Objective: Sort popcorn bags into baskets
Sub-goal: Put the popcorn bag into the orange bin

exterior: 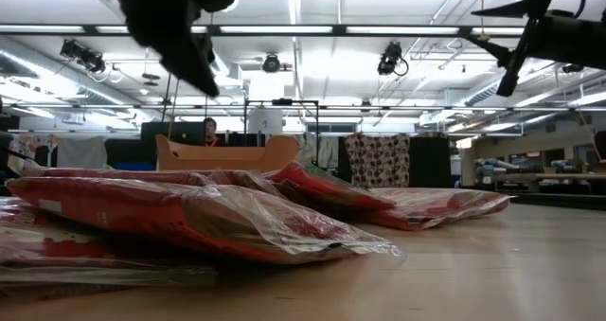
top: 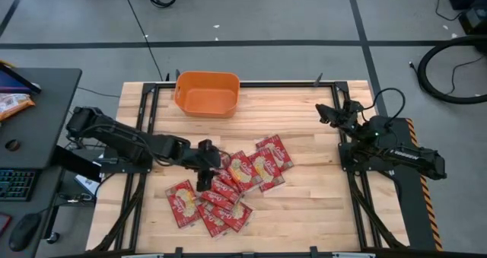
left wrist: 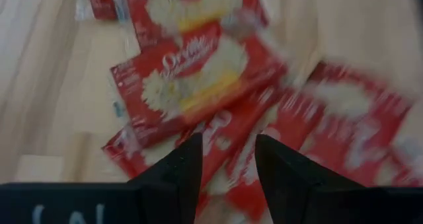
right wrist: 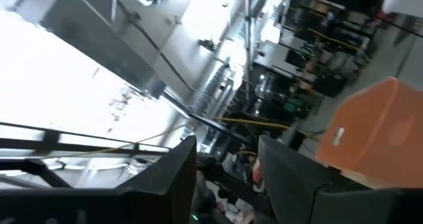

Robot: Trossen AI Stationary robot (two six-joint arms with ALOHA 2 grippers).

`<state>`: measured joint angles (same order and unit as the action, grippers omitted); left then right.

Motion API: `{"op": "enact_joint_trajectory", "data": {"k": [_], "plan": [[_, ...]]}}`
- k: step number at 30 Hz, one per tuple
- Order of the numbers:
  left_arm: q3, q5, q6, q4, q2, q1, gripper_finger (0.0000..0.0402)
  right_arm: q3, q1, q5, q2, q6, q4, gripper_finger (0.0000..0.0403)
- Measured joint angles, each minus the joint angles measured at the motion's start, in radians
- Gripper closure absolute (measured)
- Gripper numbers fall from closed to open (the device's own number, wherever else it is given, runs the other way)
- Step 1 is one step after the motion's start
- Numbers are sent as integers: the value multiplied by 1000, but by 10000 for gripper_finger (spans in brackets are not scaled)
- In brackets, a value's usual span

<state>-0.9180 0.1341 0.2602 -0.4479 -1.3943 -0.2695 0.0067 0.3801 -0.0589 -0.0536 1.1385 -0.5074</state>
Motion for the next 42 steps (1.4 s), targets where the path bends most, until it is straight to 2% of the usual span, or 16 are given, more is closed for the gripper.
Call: {"op": "enact_joint_trajectory", "data": {"k": [4, 9, 15, 19, 22, 30, 36, 39, 42], "plan": [[1, 36, -149, -10, -63, -18, 257, 0, -1, 31, 0, 7, 0, 235], [1, 55, -199, 28, -140, -34, 251, 0, -13, 107, 0, 22, 1, 235], [1, 53, -199, 30, -215, -54, 198, 0, -27, 104, 0, 22, 6, 235], [1, 150, -229, 33, -226, -78, 165, 0, -27, 104, 0, 22, 8, 235], [1, 229, -269, 31, -226, -93, 160, 0, -27, 103, 0, 22, 11, 235], [1, 233, -353, 28, -263, -98, 181, 0, -27, 75, 0, 21, 19, 235], [0, 242, -330, 29, -311, -98, 203, 0, -27, 75, -1, 33, 31, 235], [0, 243, -311, 31, -321, -97, 231, 0, -27, 76, -1, 40, 33, 235], [0, 235, -296, 30, -321, -97, 276, 0, -27, 76, -1, 41, 33, 235]]}}
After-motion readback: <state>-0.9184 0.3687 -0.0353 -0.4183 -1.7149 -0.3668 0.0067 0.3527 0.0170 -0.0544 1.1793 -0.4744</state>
